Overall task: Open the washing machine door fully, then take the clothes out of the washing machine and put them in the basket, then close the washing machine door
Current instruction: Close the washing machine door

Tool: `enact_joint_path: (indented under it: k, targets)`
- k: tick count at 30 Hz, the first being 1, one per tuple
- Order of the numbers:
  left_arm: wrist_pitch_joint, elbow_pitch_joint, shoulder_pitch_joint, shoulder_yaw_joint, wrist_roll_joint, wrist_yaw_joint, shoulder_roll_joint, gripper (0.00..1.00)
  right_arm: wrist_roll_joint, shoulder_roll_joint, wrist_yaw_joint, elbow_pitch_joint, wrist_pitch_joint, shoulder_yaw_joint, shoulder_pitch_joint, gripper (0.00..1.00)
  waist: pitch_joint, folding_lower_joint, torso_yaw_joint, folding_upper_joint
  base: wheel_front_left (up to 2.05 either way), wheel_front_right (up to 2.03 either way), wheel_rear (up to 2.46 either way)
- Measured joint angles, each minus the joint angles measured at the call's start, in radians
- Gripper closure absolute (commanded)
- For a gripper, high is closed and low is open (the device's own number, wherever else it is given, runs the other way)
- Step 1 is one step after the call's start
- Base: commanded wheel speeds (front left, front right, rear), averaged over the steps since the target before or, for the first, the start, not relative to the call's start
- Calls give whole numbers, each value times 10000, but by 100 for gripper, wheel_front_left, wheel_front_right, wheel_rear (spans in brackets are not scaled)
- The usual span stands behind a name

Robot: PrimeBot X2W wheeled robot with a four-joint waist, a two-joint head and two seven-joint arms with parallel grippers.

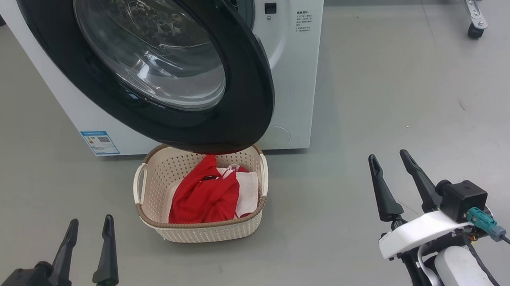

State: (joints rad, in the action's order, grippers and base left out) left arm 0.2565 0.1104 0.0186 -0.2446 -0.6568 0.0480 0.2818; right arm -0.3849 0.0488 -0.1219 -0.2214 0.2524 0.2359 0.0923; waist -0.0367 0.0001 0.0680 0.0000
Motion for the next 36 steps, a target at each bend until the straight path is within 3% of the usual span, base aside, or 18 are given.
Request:
enact_joint_path:
  k: [19,20,21,22,36]
  targets:
    - [2,-186,273,242,314,113,-274,0,0,0,0,54,0,-2,0,0,-32,0,14,0,0,0,0]
    - [2,-203,273,242,318,121,-293,0,0,0,0,75,0,-4,0,31,-51,0,17,0,0,0,0]
    - [2,-219,273,242,334,182,-316,0,0,0,0,96,0,0,0,85,-77,0,22,0,0,0,0]
    - [2,-232,273,238,345,192,-347,0,6,6,0,121,0,25,1,100,-111,0,29,0,0,0,0]
    - [0,-453,246,63,514,339,-717,0,612,525,-2,738,0,911,583,100,-831,0,450,0,0,0,0]
